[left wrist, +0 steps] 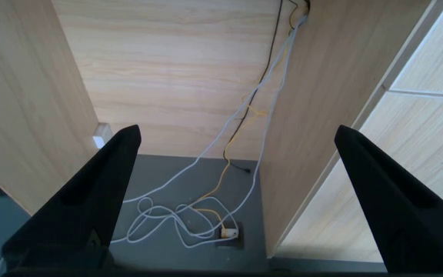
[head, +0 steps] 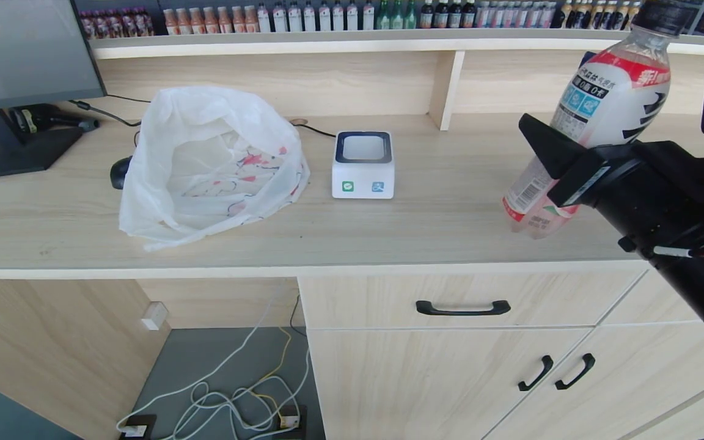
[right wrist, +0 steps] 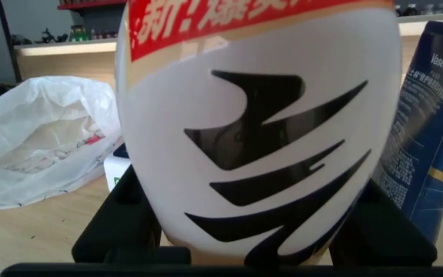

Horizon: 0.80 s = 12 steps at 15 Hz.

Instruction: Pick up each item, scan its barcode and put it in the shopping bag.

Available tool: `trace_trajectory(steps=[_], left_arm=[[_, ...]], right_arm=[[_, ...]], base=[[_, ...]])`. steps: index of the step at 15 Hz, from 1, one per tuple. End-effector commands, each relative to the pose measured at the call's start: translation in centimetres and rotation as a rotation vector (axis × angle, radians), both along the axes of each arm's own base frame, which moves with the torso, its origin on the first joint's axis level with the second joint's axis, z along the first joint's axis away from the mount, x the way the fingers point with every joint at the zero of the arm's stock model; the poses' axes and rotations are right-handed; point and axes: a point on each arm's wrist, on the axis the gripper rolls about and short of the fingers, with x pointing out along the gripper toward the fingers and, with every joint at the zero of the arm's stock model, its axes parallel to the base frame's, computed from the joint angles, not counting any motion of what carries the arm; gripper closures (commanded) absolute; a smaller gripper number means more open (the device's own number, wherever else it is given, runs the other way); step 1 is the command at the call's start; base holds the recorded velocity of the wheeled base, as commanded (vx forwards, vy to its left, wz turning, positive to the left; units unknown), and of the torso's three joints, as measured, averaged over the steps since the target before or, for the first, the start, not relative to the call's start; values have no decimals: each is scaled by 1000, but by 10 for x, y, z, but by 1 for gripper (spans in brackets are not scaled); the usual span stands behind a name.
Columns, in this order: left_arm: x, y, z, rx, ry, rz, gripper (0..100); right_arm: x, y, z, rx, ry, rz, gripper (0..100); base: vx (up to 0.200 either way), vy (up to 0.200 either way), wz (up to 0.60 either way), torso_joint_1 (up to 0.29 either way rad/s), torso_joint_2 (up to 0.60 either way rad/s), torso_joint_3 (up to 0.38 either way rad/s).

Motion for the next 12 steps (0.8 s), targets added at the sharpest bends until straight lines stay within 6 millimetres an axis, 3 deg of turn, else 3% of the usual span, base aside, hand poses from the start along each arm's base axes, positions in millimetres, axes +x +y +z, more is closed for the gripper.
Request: trace_trajectory(steps=[1,9,12], left_arm=[[0,0,0,-1,0,0,0],[0,0,0,14,0,-5,0],[0,0,0,-4,0,-2,0]], right_arm=[[0,0,3,3,-9,-1,100],[3,2,6,10,-24,3,100],[2,2,6,11,-25,5,100]], base=[[0,0,0,0,0,0],[0,0,0,0,0,0],[0,200,0,1,2,6]])
